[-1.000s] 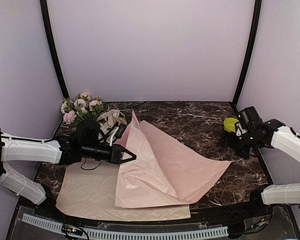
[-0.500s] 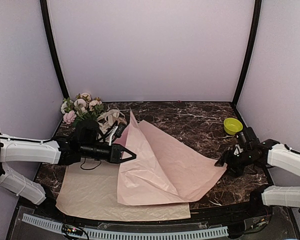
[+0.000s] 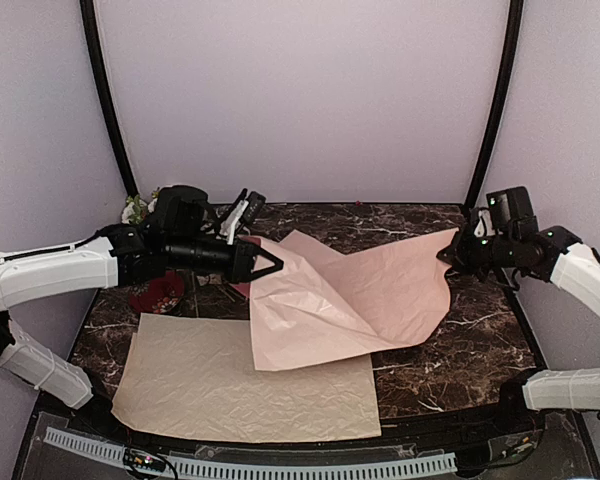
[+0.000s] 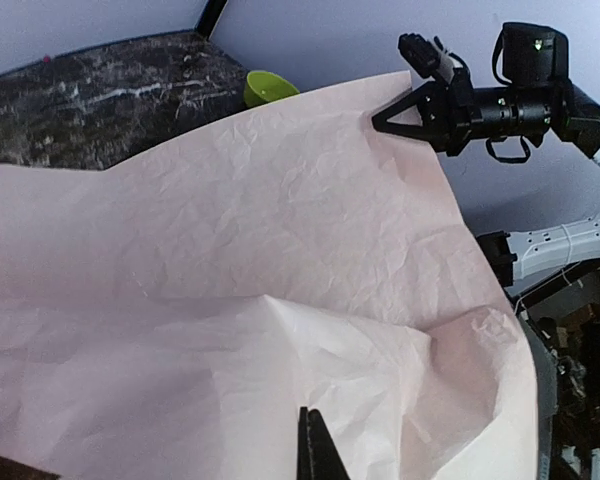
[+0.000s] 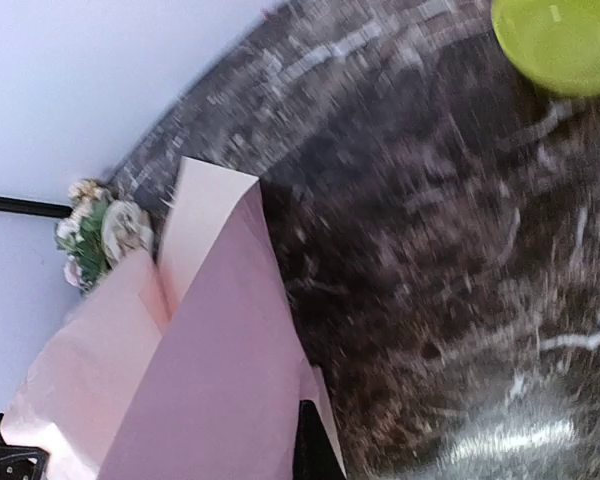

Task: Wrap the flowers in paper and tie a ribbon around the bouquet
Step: Unfold the flattened wrapping paper at the center of the board, then adjust the flattened wrapping paper at the center of the board, then pick up the fake flower from the center of the board.

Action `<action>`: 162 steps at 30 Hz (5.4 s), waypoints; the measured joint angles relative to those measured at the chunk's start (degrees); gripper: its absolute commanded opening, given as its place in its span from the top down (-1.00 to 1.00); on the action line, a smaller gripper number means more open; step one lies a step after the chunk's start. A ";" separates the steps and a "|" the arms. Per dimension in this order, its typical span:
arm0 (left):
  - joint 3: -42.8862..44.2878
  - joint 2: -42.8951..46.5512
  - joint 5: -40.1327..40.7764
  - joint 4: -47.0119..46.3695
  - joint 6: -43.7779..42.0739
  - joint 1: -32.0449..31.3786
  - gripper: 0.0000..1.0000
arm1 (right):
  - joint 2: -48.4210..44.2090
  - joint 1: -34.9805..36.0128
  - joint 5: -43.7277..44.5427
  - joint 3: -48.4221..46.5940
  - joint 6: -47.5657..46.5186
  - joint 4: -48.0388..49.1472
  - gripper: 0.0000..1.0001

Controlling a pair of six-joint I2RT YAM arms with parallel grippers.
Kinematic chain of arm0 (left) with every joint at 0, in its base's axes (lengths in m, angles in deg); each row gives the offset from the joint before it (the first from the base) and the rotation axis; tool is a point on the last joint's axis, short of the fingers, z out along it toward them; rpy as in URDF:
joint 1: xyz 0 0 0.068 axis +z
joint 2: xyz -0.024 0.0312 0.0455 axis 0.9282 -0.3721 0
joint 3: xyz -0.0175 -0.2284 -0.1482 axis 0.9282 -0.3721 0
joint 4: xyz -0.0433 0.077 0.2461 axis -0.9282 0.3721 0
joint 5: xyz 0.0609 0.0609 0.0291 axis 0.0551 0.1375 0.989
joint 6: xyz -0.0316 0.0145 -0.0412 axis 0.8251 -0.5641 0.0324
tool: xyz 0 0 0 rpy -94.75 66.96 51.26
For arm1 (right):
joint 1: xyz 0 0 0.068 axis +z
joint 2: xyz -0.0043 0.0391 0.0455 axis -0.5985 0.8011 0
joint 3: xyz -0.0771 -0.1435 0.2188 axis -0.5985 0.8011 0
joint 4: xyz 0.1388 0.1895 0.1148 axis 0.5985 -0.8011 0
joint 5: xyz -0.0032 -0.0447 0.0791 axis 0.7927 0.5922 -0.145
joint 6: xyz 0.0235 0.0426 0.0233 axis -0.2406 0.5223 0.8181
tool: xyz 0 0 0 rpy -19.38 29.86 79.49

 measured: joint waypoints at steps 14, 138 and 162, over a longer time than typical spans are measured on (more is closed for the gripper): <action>29.07 -3.50 5.92 10.38 -16.15 8.50 1.00 | 1.75 0.28 11.47 -26.62 -17.90 19.32 1.00; 20.13 -29.24 10.93 20.46 -6.56 38.34 0.29 | 34.12 7.87 20.65 -22.86 -30.53 2.58 -0.08; 20.04 -35.95 14.29 21.09 -5.38 37.92 1.00 | 35.91 8.57 20.20 -21.70 -30.84 2.29 -0.09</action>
